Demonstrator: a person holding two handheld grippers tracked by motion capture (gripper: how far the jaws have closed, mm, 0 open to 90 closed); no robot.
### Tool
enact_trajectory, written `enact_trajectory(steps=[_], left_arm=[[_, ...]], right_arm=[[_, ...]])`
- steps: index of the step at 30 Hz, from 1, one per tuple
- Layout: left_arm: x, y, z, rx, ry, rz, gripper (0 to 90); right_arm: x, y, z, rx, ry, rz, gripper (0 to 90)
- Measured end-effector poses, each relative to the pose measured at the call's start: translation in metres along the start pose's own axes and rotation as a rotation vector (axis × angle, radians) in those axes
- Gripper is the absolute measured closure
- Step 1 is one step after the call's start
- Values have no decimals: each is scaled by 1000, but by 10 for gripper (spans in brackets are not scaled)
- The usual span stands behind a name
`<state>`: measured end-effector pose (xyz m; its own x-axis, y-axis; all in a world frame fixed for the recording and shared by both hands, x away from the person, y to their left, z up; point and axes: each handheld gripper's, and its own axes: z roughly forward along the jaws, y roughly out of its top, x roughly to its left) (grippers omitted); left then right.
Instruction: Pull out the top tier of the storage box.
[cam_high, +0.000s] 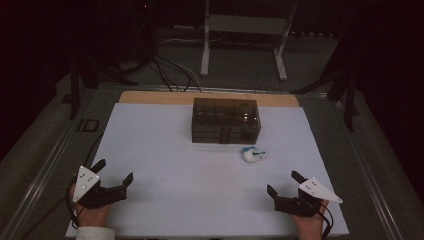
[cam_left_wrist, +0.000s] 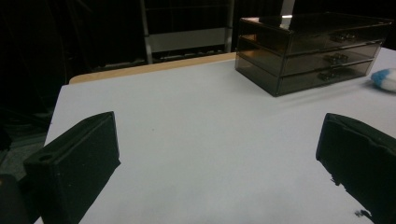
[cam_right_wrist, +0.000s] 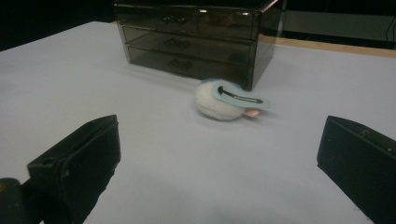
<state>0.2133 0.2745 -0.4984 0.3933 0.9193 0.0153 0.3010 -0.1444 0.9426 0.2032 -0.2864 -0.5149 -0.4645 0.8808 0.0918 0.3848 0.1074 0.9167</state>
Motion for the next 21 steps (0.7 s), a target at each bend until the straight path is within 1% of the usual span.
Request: enact_trajectory(steps=[3,4,7,10,15,21], left_arm=[[0,0,0,1,0,4,6],[-1,-1,0,1,-3,4,6],[-1,-1,0,4,-1,5,6],[-1,-1,0,4,2,5,6],[-1,-1,0,4,1,4,6],[-1,-2,1,7,0,5,6]], right_arm=[[2,3,3,1,6,1,0],[3,5,6,-3,18,0,0],[4,7,8,0,18,-10,0],[6,11,12,-4,21,-2,0],[9,16,18,-12,23,-2,0],[13,19,28,0,23,3,0]])
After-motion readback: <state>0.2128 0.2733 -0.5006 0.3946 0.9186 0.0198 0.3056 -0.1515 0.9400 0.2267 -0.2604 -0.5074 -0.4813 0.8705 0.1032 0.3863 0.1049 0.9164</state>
